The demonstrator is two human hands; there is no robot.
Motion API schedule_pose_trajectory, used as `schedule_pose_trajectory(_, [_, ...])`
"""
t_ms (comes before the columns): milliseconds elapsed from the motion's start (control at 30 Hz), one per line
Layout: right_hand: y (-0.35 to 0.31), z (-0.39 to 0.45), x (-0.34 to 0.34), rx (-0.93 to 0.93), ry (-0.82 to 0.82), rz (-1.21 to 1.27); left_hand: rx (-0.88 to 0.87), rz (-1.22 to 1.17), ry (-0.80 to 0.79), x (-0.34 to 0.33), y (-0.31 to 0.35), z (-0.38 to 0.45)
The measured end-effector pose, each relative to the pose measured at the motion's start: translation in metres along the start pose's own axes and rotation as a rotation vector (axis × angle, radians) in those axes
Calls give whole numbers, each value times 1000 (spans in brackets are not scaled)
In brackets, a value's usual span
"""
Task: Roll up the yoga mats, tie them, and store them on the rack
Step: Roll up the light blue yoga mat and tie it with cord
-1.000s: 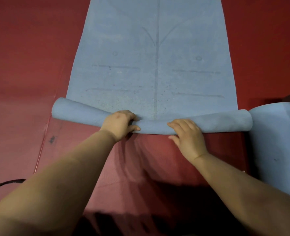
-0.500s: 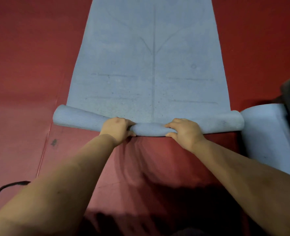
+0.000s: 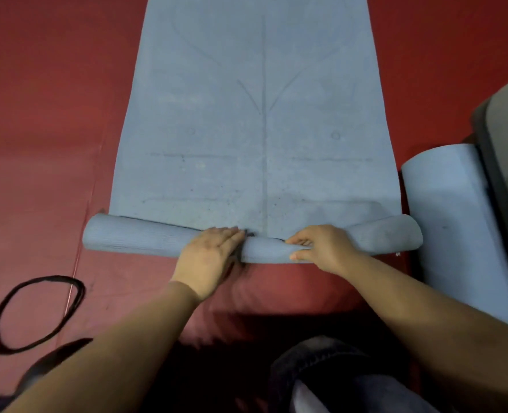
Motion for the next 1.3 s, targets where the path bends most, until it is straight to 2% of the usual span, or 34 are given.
schedule_pose_trajectory(67, [-3,8,8,-24,-83,-8,-43,-9,75,-14,6,-13])
schedule_pose_trajectory(167, [-9,25,15,-39,-206,-21,45,-103,20,-22,11,-11])
schedule_pose_trajectory(267, [-8,33,19,-37,-199,-18,117,-198,9,-13,6,8])
schedule_pose_trajectory(300, [-7,29,17,-23,-147,2,148,-240,0,-9,4,13])
schedule_pose_trajectory(333, [-4,23,12,41,-28,-7,192,-290,-30,-5,1,18])
schedule_pose_trajectory(400, [4,3,-9,286,312,-142,292,-352,-99,-6,-7,28])
schedule_pose_trajectory(433, [8,-7,-24,363,408,-204,322,-364,-143,-4,-11,35])
schedule_pose_trajectory(533, [16,-8,-42,397,457,-149,307,-345,-206,-2,-20,56])
schedule_pose_trajectory(567, [16,-1,-37,356,449,-74,287,-322,-189,-3,-20,59])
schedule_pose_trajectory(633, [15,11,-27,305,410,15,165,-161,-5,-7,-13,46])
schedule_pose_trajectory(733, [6,25,-7,200,321,82,34,-67,156,-28,0,18])
schedule_pose_trajectory(833, [6,42,1,128,279,126,17,-117,149,-33,-11,33])
schedule_pose_trajectory(900, [4,39,-5,227,404,11,-31,-141,80,-21,-21,52])
schedule_pose_trajectory(967, [8,29,-23,320,533,-111,-8,-232,-68,-7,-29,69])
schedule_pose_trajectory(1033, [10,26,-31,364,535,-126,63,-298,-115,-12,-35,80])
schedule_pose_trajectory(1067, [11,31,-27,380,535,-108,84,-300,-97,-11,-34,80])
schedule_pose_trajectory(1100, [10,38,-19,382,514,-81,78,-262,-1,-9,-29,77])
schedule_pose_trajectory(1167, [6,54,3,307,394,-14,78,-193,146,-20,-14,64])
schedule_pose_trajectory(1233, [2,66,16,220,289,37,83,-179,217,-34,-4,56])
schedule_pose_trajectory(1300, [1,64,8,269,380,-15,64,-161,232,-36,-7,62])
Point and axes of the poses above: each hand's wrist, its own z-axis towards the middle knuckle, its own x-axis out of the back of the hand, y = z × x, the point moved 1 cm from there along z, towards the middle knuckle, and after that the axes turned 7 degrees about z, right-handed, at the moved point
